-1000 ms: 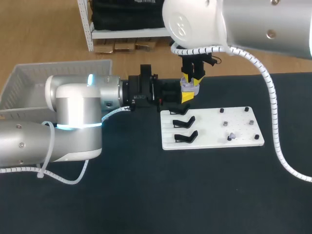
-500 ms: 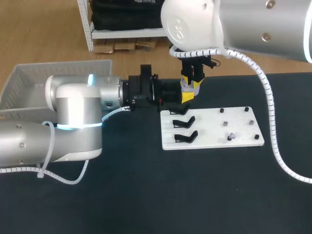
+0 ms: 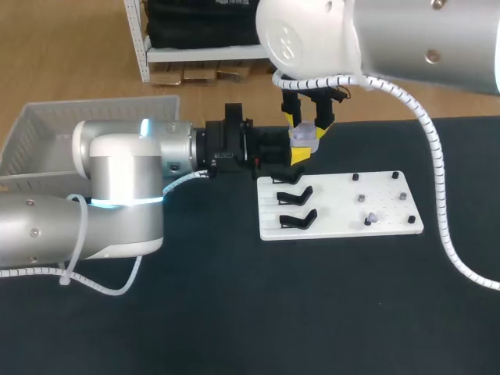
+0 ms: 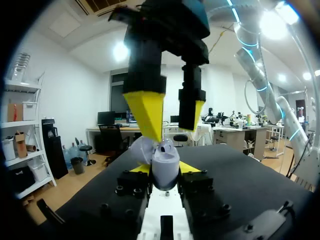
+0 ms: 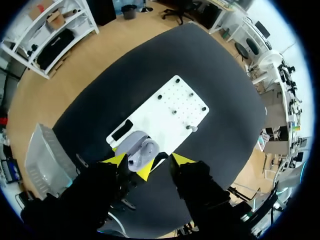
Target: Pick up each earbud case from the left stands, insert the matching earbuds, close the lid, and place the case in the box.
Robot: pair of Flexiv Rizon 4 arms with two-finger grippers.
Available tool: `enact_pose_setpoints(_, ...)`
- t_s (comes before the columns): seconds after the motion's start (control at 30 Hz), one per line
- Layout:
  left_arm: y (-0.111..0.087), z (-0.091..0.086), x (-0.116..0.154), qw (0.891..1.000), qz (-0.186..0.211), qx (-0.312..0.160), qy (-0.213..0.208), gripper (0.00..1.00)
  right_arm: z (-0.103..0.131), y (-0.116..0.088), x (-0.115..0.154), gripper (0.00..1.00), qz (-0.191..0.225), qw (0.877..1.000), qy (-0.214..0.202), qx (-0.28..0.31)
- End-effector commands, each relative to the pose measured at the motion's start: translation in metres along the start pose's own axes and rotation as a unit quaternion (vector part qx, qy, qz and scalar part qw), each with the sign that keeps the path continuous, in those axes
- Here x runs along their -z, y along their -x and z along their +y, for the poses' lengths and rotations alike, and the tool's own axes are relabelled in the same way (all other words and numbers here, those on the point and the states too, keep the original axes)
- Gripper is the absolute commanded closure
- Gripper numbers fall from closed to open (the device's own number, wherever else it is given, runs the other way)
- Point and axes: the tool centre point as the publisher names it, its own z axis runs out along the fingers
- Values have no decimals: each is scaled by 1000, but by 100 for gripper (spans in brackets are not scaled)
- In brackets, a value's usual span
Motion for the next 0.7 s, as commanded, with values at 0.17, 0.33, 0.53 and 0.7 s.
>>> enact_pose_setpoints(0.17, -1, -2, 0, 1000, -3, -3, 4, 100, -47, -21, 6, 0, -34, 991, 106, 71)
enact_pose_setpoints(0.33, -1, -2, 0, 1000, -3, -3, 4, 100, -62, -27, 5, 0, -50, 988, 121, 78)
enact_pose_setpoints(0.53, -1, -2, 0, 1000, -3, -3, 4, 100, -81, -36, 4, 0, -71, 984, 138, 83)
enact_pose_setpoints(0.7, -1, -2, 0, 1000, -3, -3, 4, 100, -92, -40, 2, 0, -91, 983, 143, 76)
